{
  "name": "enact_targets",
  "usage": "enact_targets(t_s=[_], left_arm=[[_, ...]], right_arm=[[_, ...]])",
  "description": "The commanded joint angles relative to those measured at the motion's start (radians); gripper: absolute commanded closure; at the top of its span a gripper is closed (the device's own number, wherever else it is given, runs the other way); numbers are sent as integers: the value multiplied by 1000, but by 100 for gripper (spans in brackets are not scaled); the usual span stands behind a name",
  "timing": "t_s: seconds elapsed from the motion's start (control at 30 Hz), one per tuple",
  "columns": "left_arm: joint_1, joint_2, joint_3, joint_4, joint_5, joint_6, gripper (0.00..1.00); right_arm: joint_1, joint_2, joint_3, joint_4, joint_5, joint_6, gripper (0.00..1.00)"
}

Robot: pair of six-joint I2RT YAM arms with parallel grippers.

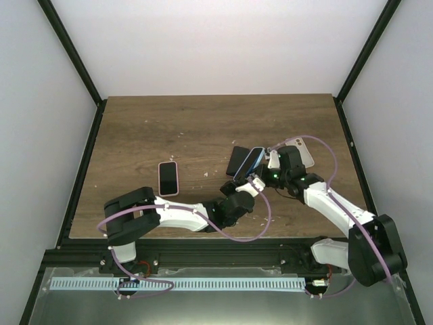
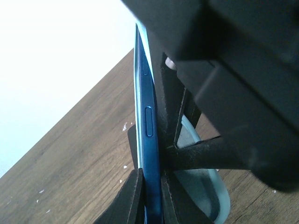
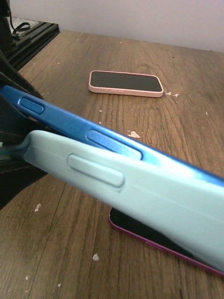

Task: Take the phone out of the phone case
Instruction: Remove the phone case from the phone, then place the phone at the center of the board.

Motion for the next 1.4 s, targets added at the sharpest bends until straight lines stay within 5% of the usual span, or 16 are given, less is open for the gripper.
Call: enact_targets(t_s=[0.0, 0.3, 0.57, 0.83, 1.07, 1.2, 1.37], left_arm=[[-49, -69, -10, -43, -67, -14, 100], [-49, -99, -7, -48, -78, -20, 100], [-75, -190, 52, -299, -62, -229, 100], [-102, -227, -4, -343, -143, -285, 100], [2, -229, 44, -522, -242, -326, 100], [106, -123, 144, -774, -267, -432, 100], [153, 15, 202, -859, -351, -428, 100]], right_arm=[[-66, 0, -21, 210, 168, -191, 99], [-65, -42, -63, 279, 202, -290, 99], [-72, -9, -31, 216, 399, -200, 99], [-88, -13, -30, 219, 357, -181, 99], [-88, -50, 34, 177, 350, -287, 99], [-89, -134, 67, 140, 366, -399, 99], [-104, -224, 37, 128, 294, -502, 99]])
